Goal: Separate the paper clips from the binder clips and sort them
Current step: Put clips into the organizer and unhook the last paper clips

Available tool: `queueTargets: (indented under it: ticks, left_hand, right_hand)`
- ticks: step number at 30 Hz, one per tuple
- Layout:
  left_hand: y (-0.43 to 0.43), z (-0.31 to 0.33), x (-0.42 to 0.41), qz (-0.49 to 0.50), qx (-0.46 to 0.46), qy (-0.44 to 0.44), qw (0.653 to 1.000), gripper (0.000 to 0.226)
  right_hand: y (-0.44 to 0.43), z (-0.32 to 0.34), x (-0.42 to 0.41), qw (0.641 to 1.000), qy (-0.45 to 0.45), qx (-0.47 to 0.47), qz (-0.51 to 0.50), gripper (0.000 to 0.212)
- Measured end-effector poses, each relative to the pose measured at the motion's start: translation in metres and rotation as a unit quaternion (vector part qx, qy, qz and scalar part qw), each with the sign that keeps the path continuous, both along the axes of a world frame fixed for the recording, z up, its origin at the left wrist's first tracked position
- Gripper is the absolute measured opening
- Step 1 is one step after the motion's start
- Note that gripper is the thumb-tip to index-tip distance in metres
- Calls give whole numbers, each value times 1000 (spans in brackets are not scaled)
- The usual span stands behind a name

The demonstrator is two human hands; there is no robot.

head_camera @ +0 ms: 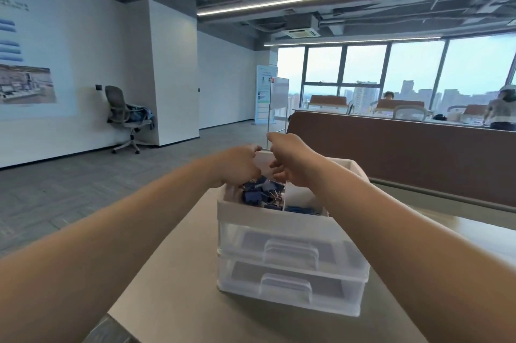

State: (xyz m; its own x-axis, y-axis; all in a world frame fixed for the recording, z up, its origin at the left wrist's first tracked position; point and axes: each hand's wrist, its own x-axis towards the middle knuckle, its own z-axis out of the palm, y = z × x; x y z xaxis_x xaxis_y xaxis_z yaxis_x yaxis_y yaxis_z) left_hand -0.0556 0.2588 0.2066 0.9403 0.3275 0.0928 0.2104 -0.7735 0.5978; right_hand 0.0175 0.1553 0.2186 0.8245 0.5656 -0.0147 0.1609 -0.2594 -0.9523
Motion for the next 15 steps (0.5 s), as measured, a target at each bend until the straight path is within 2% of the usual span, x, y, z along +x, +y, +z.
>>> queueTargets:
  ticks: [5, 10, 15]
  left_hand:
    - [-5, 3, -5, -12, 37, -18, 999, 62]
    - [-25, 6, -12, -19, 57, -61, 996, 40]
    - [-74, 2, -16, -74, 66, -135, 986, 17]
  right_hand:
    - [-7, 0, 1, 999, -10, 36, -29, 25]
    - [-28, -3, 5, 996, -33, 72, -31, 21]
    - [-92, -10, 4, 987, -132, 59, -72, 18]
